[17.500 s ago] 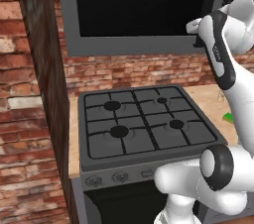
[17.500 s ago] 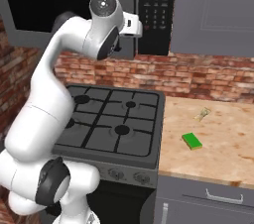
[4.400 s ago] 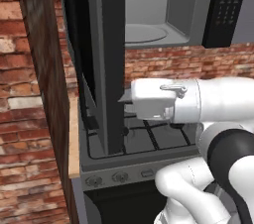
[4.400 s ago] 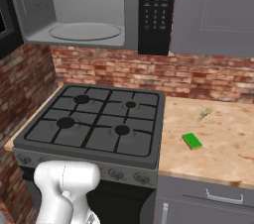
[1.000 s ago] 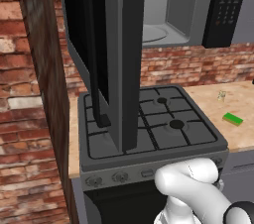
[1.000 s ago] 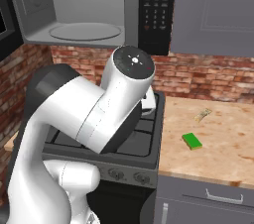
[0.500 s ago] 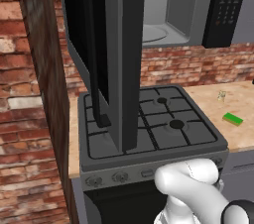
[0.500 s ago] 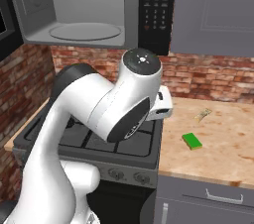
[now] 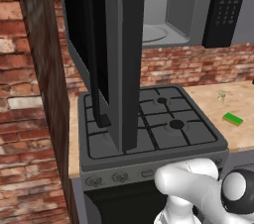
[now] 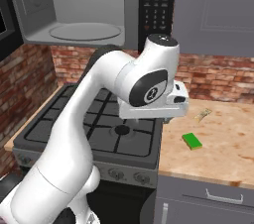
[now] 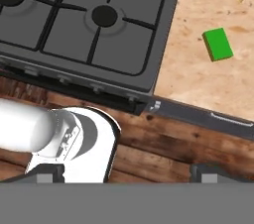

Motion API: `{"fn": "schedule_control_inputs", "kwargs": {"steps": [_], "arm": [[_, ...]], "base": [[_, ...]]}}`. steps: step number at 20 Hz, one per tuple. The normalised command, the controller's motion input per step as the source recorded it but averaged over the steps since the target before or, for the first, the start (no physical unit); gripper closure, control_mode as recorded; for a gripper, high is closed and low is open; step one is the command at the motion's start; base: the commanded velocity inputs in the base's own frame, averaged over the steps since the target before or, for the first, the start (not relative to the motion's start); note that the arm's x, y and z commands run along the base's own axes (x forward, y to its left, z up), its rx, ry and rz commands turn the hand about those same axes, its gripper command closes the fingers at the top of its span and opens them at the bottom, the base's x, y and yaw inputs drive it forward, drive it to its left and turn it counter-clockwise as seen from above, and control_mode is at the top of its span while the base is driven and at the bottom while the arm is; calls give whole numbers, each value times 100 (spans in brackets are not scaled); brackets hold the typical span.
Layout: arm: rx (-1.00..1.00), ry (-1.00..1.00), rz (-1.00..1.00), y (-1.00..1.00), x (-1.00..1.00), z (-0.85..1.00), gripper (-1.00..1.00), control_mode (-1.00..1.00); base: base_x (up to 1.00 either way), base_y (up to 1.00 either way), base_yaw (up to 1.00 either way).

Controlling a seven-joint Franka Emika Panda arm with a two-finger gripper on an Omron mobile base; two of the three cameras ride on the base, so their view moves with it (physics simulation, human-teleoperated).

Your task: Place the sponge inside the microwave to prepare for sanitizing.

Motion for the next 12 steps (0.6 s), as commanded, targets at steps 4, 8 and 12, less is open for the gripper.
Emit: {"fn": "schedule_control_inputs", "kwargs": {"steps": [4, 8, 12], "arm": [[6, 12, 0, -43, 23, -30, -100, -100], [5, -1, 0, -28, 19, -40, -100, -100], [5, -8, 0, -21, 23, -41, -100, -100]], "base": [[0, 0, 0], [0, 0, 0], [0, 0, 0]]}}
